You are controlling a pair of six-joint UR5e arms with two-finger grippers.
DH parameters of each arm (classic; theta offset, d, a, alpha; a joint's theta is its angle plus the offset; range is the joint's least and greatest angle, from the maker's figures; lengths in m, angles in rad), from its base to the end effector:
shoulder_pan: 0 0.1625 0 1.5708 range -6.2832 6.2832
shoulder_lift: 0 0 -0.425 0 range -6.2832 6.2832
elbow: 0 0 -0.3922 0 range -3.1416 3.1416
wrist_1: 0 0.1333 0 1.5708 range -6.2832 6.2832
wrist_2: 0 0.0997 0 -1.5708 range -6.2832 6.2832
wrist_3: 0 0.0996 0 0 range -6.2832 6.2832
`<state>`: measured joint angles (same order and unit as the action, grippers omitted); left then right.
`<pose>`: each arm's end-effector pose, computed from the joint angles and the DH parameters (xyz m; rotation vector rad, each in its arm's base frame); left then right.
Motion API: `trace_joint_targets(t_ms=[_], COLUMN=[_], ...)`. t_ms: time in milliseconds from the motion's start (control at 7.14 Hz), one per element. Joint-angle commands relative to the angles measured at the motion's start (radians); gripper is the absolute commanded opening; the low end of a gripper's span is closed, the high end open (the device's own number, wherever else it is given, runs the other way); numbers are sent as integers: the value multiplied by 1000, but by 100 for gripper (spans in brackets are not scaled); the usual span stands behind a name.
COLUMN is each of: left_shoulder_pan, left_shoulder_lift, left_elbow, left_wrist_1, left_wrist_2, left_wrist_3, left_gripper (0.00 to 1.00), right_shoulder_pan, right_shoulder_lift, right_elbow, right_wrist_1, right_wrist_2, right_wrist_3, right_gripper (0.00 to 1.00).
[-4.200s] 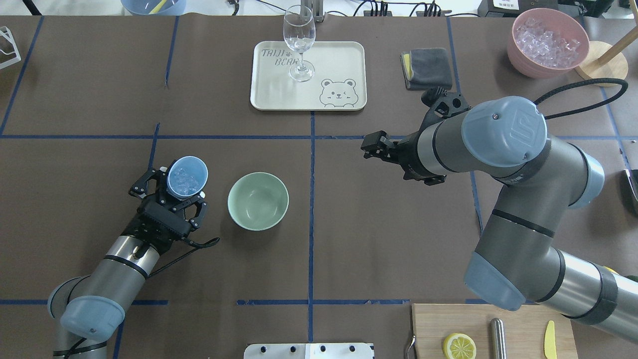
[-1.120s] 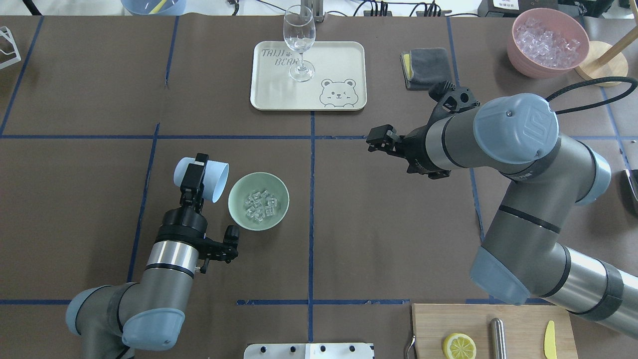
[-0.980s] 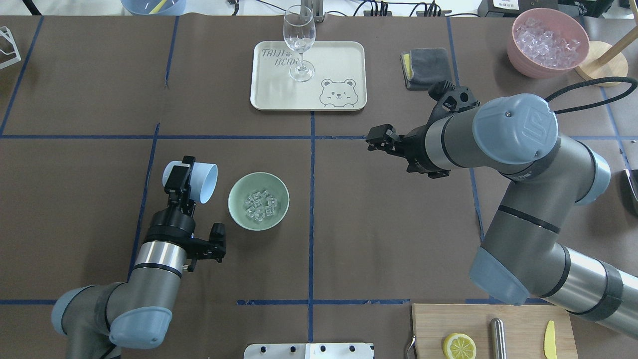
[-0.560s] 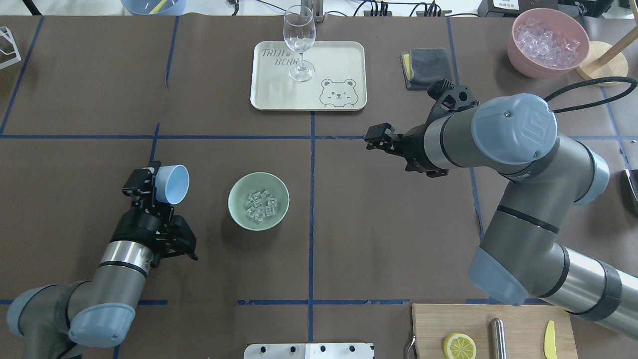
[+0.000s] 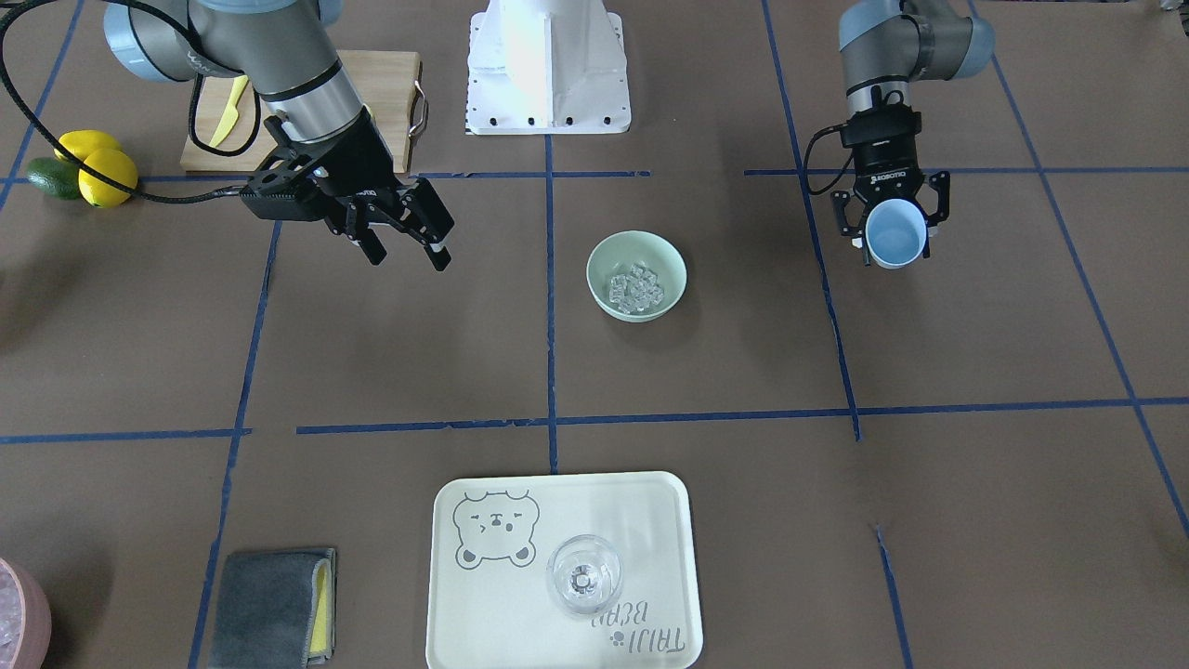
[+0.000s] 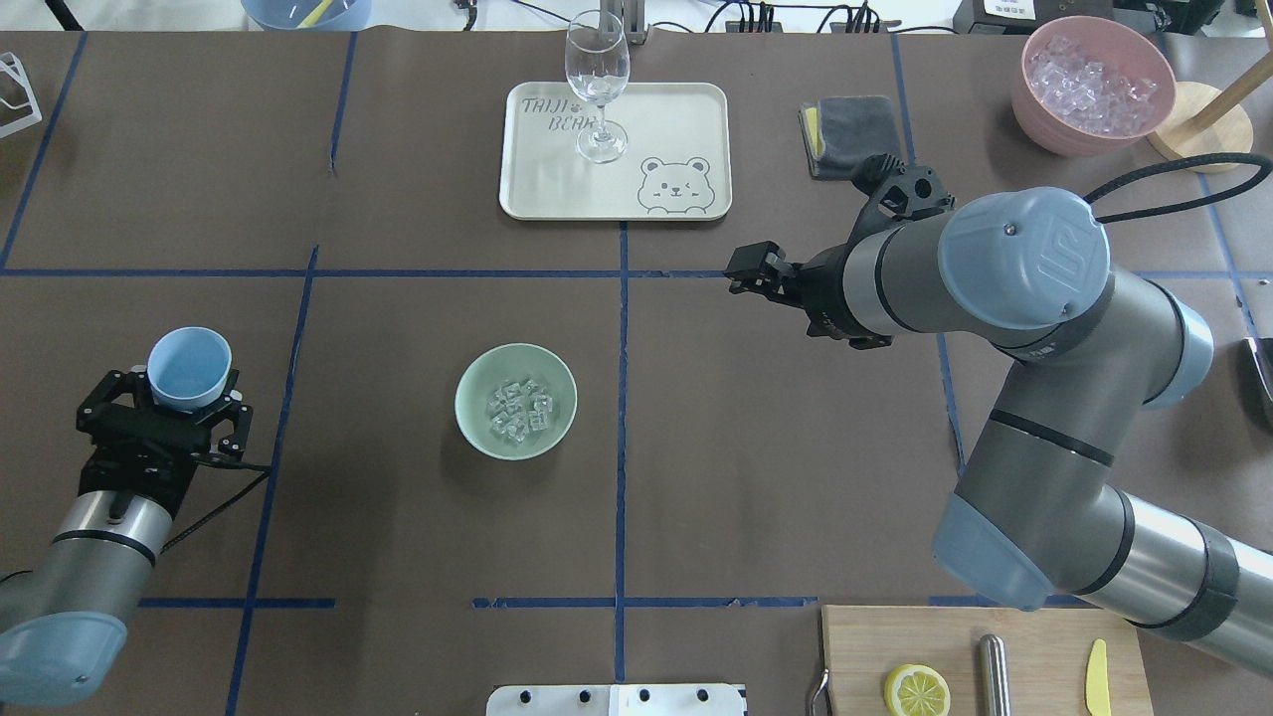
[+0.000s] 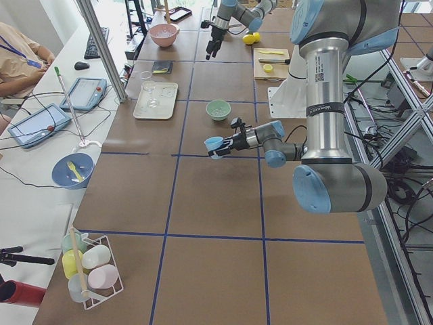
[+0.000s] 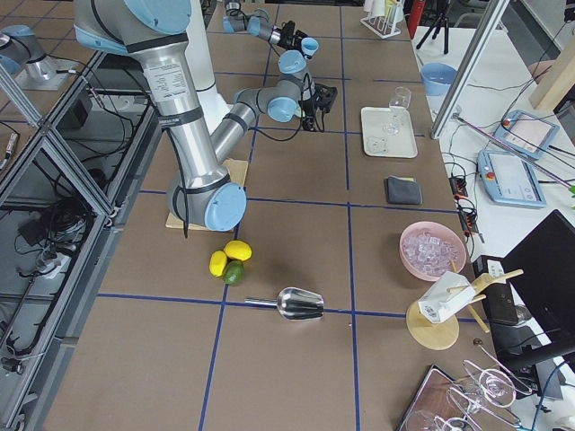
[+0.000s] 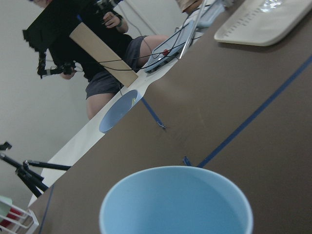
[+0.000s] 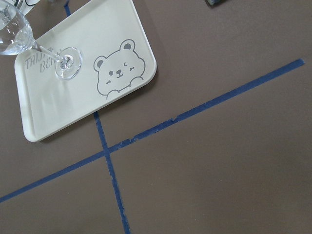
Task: Pour ice into bowl
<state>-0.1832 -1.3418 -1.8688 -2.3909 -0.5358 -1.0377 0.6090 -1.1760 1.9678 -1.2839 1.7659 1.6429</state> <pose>0.3506 -0.2876 0.5040 1.1741 0.4135 -0.1559 -0.4041 -0.4208 0.2340 0.1170 -1.0960 0.5067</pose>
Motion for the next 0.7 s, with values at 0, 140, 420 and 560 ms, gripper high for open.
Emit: trace_joint_targets(t_ms=[0, 140, 420, 560], left_shoulder_pan=[1, -1, 2, 4], left_shoulder_lift=[84, 92, 79, 67], left_elbow=[134, 214, 319, 420], left_wrist_1=[-326, -538, -818, -818], left_wrist_2=[5, 8, 7, 20], left_wrist_3=[-82, -68, -45, -45], left_gripper=[0, 0, 0, 0], right_shoulder_pan=[0, 0, 0, 0], right_shoulder_lift=[-1, -1, -1, -1], right_elbow=[-1, -1, -6, -6], right_wrist_1=[0, 0, 0, 0], right_wrist_2=[0, 0, 0, 0], right_wrist_3=[0, 0, 0, 0], right_gripper=[100, 100, 100, 100])
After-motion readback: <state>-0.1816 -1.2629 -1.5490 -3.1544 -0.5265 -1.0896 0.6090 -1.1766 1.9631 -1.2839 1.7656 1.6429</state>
